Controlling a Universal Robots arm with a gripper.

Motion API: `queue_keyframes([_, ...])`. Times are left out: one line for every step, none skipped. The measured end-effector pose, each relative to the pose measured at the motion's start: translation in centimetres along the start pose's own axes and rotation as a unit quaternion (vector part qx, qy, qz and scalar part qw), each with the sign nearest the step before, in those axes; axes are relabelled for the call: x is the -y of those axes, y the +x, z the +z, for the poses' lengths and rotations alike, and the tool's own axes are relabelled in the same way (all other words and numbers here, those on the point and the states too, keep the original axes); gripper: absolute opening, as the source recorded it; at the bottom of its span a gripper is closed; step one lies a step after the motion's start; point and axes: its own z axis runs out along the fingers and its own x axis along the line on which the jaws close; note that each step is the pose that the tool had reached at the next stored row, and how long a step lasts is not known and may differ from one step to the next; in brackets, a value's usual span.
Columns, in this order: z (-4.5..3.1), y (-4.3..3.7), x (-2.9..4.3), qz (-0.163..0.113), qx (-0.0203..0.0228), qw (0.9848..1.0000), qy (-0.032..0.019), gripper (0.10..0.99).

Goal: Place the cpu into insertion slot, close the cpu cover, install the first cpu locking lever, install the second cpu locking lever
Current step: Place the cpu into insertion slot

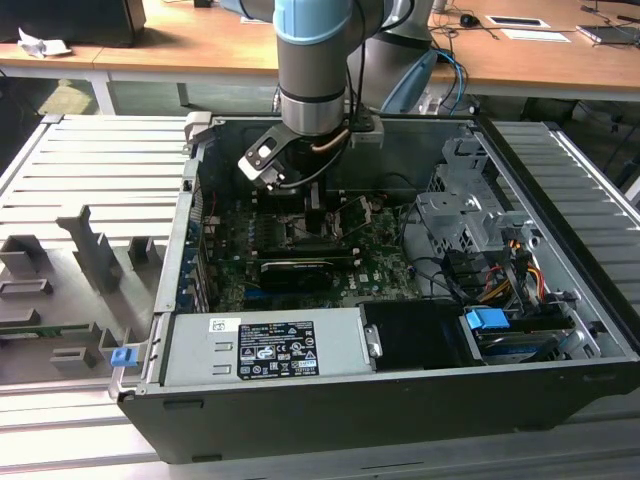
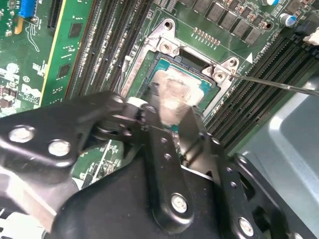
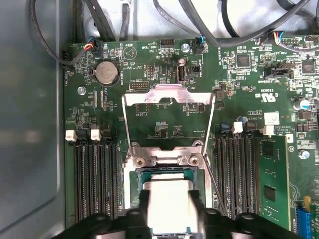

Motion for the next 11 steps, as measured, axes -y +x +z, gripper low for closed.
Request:
queue_keyframes([-0.06,0.00,0.00,0.000,-0.0001,1.0000,0.0000,0.337])
queue_keyframes([-0.11,0.00,-0.01,0.000,0.0000,1.0000,0.0000,0.337])
queue_keyframes([-0.17,0.00,-0.01,0.000,0.0000,1.0000,0.0000,0.278])
queue_keyframes([-0.20,0.01,-0.01,0.000,-0.0001,1.0000,0.0000,0.220])
queue_keyframes([-0.23,0.01,-0.02,0.000,-0.0001,1.0000,-0.0001,0.157])
queue_keyframes([-0.27,0.00,-0.02,0.000,0.0000,1.0000,0.0000,0.157])
queue_keyframes([-0.32,0.00,-0.02,0.000,0.0000,1.0000,0.0000,0.106])
queue_keyframes([-0.36,0.00,-0.02,0.000,0.0000,1.0000,0.0000,0.106])
queue_keyframes([-0.41,0.01,-0.03,0.000,0.0000,1.0000,0.0000,0.106])
queue_keyframes([-0.46,0.01,-0.03,0.000,0.0000,1.0000,0.0000,0.106])
queue_keyframes([-0.50,0.01,-0.03,0.000,0.0000,1.0000,0.0000,0.106])
